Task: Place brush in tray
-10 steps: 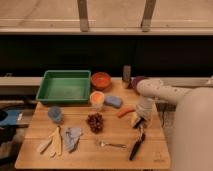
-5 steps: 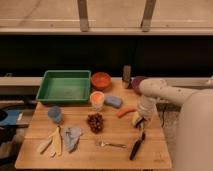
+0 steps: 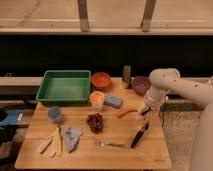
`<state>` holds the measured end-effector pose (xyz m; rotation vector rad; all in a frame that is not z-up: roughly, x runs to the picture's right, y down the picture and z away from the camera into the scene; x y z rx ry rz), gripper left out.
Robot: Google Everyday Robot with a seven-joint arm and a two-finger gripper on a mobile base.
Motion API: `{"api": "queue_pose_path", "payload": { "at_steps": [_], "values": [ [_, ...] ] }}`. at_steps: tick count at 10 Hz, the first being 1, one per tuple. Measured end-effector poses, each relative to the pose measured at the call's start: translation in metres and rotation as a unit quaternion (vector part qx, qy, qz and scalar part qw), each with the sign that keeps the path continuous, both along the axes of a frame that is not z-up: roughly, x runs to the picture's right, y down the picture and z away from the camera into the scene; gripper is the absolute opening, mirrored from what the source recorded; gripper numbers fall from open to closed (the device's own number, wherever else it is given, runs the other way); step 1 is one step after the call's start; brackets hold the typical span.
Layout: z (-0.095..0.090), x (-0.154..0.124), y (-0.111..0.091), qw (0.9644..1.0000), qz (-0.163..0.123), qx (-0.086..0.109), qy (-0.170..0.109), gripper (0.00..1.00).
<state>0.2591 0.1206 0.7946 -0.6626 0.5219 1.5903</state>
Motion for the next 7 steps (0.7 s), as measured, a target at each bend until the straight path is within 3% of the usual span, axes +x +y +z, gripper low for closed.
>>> {"api": "queue_pose_path", "payload": {
  "at_steps": [4,7],
  "values": [
    [-0.035,0.007,-0.075,0.9971,0.003,0.076,0.008,0.00],
    [-0.069,-0.002,-0.133,0.9910,-0.010,0.133,0.012,0.00]
  ]
}}
